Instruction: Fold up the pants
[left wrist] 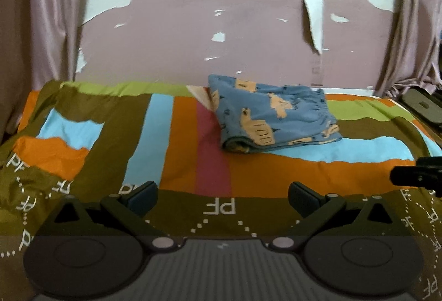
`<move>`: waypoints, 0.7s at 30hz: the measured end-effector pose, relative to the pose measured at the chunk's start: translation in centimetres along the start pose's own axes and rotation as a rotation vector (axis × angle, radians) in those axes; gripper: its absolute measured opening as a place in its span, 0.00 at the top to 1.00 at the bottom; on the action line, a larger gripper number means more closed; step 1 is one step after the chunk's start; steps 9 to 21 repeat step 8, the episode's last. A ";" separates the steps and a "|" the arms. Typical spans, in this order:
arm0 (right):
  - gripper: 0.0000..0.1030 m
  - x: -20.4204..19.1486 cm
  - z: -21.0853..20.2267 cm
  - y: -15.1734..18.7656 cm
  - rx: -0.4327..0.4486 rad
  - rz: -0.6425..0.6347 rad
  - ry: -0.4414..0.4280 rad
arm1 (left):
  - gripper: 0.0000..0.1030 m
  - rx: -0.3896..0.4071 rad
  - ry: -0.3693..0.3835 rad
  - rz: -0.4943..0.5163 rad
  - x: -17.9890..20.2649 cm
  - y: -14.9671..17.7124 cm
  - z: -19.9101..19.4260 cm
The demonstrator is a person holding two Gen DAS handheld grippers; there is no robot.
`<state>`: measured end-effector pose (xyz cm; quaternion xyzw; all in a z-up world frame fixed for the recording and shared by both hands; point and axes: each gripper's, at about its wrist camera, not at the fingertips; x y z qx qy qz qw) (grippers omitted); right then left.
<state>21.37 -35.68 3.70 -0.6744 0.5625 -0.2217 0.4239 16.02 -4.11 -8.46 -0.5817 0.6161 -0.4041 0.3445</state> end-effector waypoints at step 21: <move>0.01 0.0 0.0 0.0 -0.003 0.000 -0.002 | 0.00 0.012 0.011 0.042 1.0 0.1 -0.1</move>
Point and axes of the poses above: each gripper's, at about its wrist camera, not at the fingertips, and z roughly the way its jaws point, x to its right, y to its underside, and after that the axes turned 7 degrees about x, right-handed
